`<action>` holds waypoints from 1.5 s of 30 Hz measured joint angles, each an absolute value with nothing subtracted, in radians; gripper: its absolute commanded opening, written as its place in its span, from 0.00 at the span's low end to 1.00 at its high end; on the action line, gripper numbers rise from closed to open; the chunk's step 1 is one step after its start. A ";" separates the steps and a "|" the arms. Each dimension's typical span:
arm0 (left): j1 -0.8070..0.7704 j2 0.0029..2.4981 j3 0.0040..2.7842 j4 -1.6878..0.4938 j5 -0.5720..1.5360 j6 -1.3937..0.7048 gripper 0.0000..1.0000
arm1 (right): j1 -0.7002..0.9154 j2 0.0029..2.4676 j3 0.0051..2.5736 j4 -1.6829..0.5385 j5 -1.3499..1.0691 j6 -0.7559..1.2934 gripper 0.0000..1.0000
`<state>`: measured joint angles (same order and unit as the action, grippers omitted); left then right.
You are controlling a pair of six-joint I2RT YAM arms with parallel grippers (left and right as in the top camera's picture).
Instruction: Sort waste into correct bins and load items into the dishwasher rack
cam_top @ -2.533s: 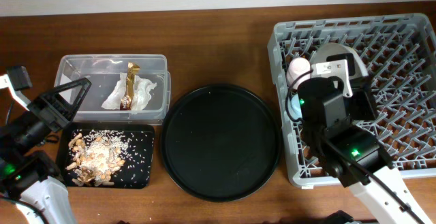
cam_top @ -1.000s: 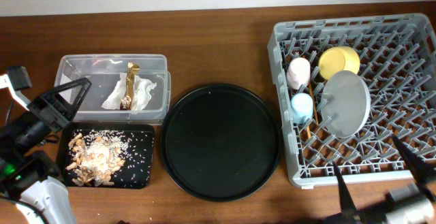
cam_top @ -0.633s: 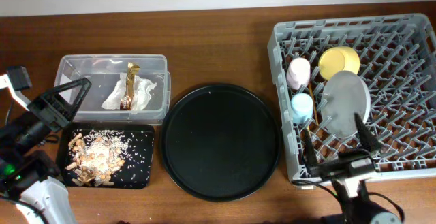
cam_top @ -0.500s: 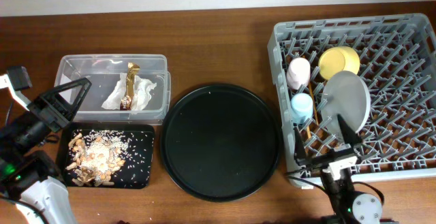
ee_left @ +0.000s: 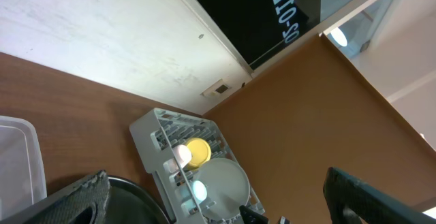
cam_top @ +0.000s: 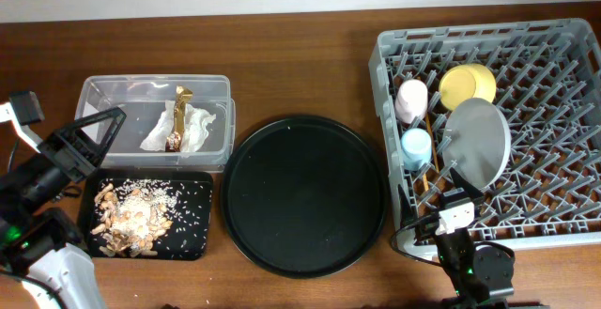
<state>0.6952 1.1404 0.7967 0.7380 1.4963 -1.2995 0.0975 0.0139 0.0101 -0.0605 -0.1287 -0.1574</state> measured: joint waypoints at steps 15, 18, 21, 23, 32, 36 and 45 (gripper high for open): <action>0.395 0.942 0.797 0.737 1.508 -1.302 0.99 | 0.097 0.015 0.010 -0.061 -0.128 -0.157 0.99; 0.159 0.886 0.796 0.736 1.465 -1.271 0.99 | 0.098 0.015 0.010 -0.061 -0.128 -0.157 0.99; 0.018 0.812 0.734 0.670 1.145 -1.024 0.99 | 0.098 0.017 0.010 -0.061 -0.128 -0.157 0.99; -0.068 0.739 0.601 0.416 0.766 -0.902 0.99 | 0.097 0.018 0.010 -0.061 -0.128 -0.157 0.99; -0.116 0.291 0.092 0.146 -0.056 -0.833 0.99 | 0.098 0.019 0.010 -0.061 -0.128 -0.156 0.99; -0.116 0.180 0.016 0.109 -0.153 -0.830 0.99 | 0.098 0.019 0.010 -0.061 -0.128 -0.157 0.99; -0.118 0.014 0.016 -0.055 -0.372 -0.276 0.99 | 0.098 0.018 0.010 -0.061 -0.128 -0.157 0.99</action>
